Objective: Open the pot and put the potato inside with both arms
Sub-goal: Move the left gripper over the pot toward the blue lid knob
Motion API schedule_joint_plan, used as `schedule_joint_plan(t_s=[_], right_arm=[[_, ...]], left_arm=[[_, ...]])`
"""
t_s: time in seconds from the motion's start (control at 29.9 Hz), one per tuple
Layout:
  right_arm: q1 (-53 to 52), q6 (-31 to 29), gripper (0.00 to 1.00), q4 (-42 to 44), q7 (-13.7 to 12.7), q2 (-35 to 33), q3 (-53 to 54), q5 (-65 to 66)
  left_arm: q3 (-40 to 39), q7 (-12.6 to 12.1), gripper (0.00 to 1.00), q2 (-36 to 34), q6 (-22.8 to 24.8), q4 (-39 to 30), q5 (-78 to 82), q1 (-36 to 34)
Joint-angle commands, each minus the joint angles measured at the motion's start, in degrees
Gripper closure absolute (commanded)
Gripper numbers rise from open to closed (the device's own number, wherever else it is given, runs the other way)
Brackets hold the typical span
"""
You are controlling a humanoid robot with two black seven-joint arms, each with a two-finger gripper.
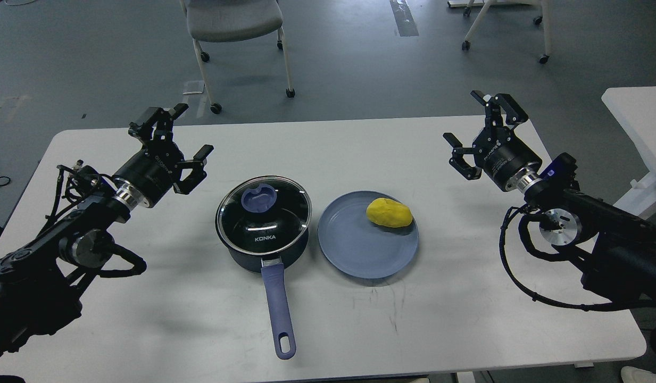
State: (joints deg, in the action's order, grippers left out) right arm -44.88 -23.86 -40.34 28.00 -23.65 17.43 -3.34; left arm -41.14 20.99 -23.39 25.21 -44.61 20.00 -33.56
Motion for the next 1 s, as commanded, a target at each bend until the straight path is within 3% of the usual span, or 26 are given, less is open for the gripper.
schedule_joint_plan(t_s=[0.0, 0.33, 0.47, 0.64, 0.8, 0.97], right_arm=[[-0.2, 0.0, 0.0, -0.1, 0.0, -0.2, 0.0, 0.0], [-0.2, 0.0, 0.0, -0.3, 0.0, -0.5, 0.0, 0.0], [-0.2, 0.0, 0.0, -0.4, 0.0, -0.8, -0.3, 0.0], [-0.1, 0.0, 0.0, -0.3, 0.0, -0.8, -0.6, 0.2], [0.1, 0.0, 0.0, -0.1, 0.0, -0.8, -0.8, 0.4], [0.1, 0.0, 0.0, -0.3, 0.0, -0.8, -0.7, 0.4]], left_arm=[[0.0, 0.0, 0.02, -0.2, -0.2, 0.1, 0.1, 0.9], [-0.1, 0.0, 0.02, -2.1, 2.8, -0.1, -0.7, 0.3], [0.5, 0.0, 0.02, -4.6, 2.8, -2.0, 1.0, -3.1], [0.6, 0.2, 0.02, -9.7, 2.8, -10.9, 15.0, -9.8], [0.8, 2.3, 0.02, -11.5, 2.8, -19.2, 27.9, -13.6], [1.9, 2.4, 0.02, -11.8, 2.8, -27.5, 46.3, -16.0]])
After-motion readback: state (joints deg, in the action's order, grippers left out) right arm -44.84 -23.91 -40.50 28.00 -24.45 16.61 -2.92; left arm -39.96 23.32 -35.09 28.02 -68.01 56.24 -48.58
